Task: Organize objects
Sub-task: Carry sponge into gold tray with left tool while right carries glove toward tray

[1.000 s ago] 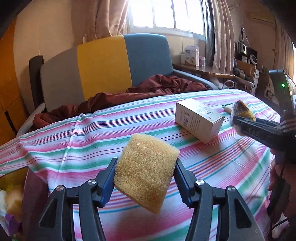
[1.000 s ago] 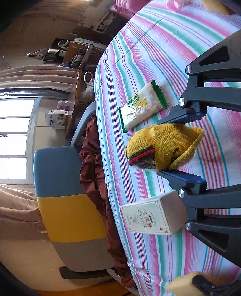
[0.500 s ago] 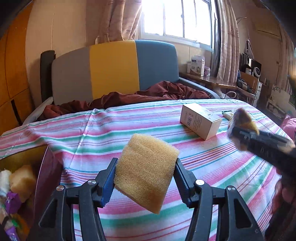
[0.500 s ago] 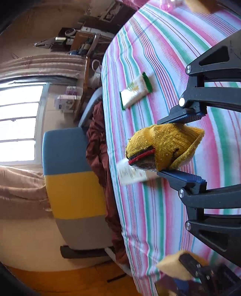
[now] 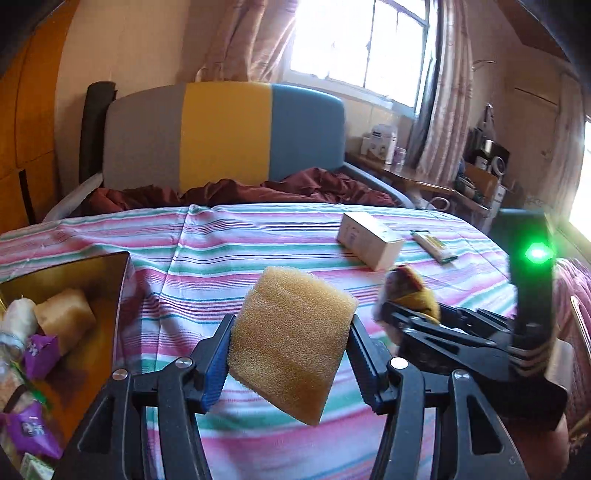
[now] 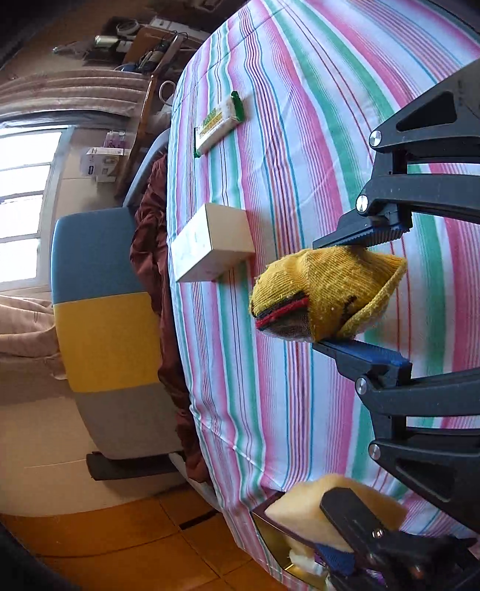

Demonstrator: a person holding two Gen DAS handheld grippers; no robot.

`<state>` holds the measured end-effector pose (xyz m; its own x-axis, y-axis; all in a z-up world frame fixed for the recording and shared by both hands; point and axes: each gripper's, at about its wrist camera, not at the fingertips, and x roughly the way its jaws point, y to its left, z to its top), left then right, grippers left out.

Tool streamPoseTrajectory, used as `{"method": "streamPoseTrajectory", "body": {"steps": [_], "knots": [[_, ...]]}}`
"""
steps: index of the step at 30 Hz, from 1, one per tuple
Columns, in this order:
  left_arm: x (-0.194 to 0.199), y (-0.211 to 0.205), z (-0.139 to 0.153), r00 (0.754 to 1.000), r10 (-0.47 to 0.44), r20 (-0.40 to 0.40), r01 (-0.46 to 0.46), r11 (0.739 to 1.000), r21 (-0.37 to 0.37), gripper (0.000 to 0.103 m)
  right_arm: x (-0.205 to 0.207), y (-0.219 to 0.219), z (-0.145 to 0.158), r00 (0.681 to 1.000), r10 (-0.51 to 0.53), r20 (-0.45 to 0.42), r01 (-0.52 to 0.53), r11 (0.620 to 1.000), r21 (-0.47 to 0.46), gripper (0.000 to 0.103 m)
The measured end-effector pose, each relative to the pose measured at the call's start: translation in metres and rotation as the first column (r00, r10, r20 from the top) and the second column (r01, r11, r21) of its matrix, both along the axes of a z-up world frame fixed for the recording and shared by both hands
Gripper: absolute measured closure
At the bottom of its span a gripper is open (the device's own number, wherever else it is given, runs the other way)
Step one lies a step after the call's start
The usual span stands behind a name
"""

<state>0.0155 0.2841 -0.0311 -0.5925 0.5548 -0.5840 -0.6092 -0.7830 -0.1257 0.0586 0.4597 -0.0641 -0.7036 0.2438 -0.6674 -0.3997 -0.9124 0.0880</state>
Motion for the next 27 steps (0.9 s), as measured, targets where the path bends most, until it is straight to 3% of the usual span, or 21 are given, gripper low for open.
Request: {"method": "streamPoseTrajectory", "body": {"steps": [9, 16, 27], "knots": [[0.016, -0.045, 0.012, 0.999, 0.010, 0.040, -0.012, 0.998, 0.060, 0.044, 0.003, -0.031, 0.007, 0.999, 0.049, 0.010, -0.049, 0.998, 0.029, 0.057], [0.005, -0.097, 0.024, 0.993, 0.107, 0.038, -0.110, 0.990, 0.088, 0.044, 0.003, -0.053, 0.007, 0.996, 0.079, 0.031, -0.080, 0.996, 0.041, 0.057], [-0.043, -0.154, -0.010, 0.937, 0.278, 0.210, -0.293, 0.955, 0.044, 0.044, 0.005, -0.095, 0.023, 0.988, 0.145, 0.056, -0.151, 0.981, 0.123, 0.057]]}}
